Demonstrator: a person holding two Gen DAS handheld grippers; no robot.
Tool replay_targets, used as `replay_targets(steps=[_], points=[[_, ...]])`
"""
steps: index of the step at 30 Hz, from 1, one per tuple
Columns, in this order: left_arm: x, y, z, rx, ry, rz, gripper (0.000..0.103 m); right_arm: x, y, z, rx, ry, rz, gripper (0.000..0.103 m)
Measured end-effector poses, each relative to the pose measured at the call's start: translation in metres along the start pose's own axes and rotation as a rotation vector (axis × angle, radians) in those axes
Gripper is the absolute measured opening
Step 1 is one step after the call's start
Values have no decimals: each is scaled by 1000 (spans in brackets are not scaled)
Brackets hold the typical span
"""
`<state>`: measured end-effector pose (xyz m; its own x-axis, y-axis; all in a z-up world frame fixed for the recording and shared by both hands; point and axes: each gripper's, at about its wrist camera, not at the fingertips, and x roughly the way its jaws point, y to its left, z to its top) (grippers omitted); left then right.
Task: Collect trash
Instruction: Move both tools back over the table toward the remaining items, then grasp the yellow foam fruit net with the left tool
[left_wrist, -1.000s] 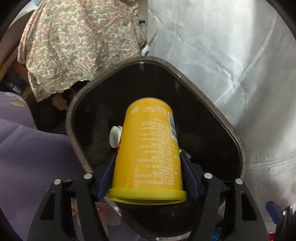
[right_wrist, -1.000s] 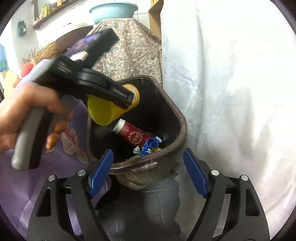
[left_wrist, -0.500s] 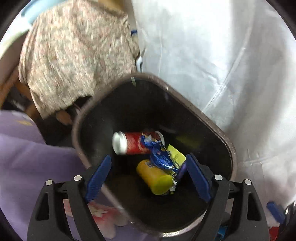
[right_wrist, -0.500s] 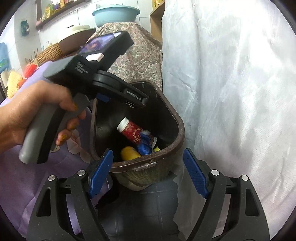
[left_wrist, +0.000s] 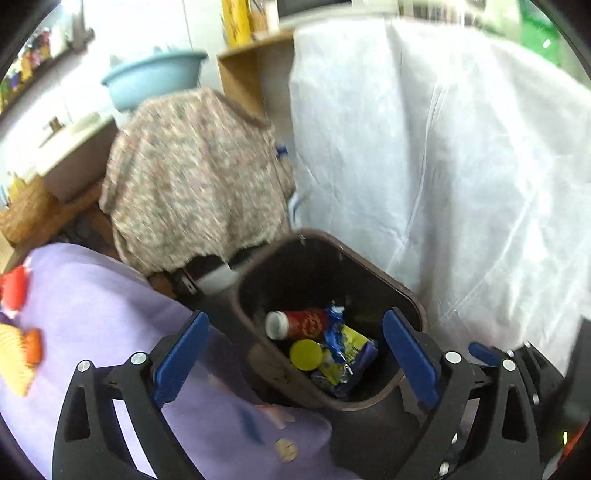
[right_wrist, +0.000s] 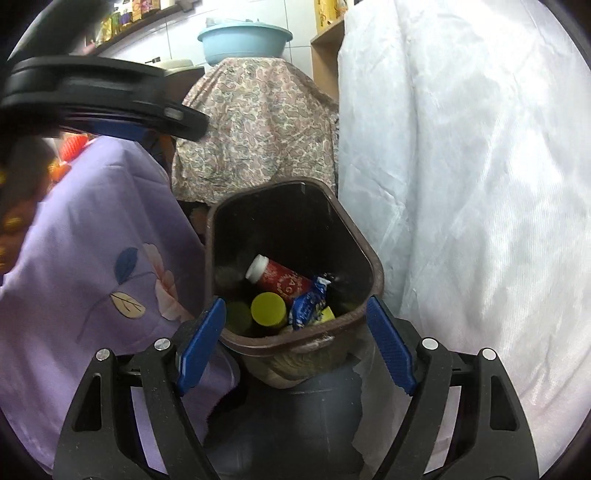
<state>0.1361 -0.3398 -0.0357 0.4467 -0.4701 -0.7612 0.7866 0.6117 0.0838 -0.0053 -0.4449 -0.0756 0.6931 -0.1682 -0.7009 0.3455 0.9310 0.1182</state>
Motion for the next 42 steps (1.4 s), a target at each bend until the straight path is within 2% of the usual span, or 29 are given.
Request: replay_targets(steps=[4,6,9,15,21,24,26,32,36,39,41,42], points=[[-38,30,-15,-7,-73,48,97,-7,14,15,8,-26,67,78],[-53,50,-25,-32,-101,96,97,-11,27,24,-4,-42,114,79],[-71,90,-42,-95,-119,169,97,-13,49,36,-32,-53,193,85],[-99,188,-80,-303,-143,330,97,-11,92,58,-63,-47,341,86],[-109,271,-111,-473,-108,390,97,-9,129,79,-84,-35,456,86],[-104,298,-123,-551,-84,343,95,-9,147,88,-102,-30,492,86],[-98,310,-130,-585,-73,300,90,-11,159,92,-121,-29,505,86],[-79,335,-141,-625,-33,237,79,-15,185,97,-179,-33,516,86],[-74,344,-140,-650,-46,185,77,-13,193,98,-197,-24,509,86],[-69,346,-138,-640,-41,165,65,-9,200,103,-209,-14,516,86],[-66,347,-138,-638,-32,146,44,-9,208,105,-227,-14,517,86],[-66,347,-139,-639,-28,131,38,-8,212,107,-238,-18,520,86]])
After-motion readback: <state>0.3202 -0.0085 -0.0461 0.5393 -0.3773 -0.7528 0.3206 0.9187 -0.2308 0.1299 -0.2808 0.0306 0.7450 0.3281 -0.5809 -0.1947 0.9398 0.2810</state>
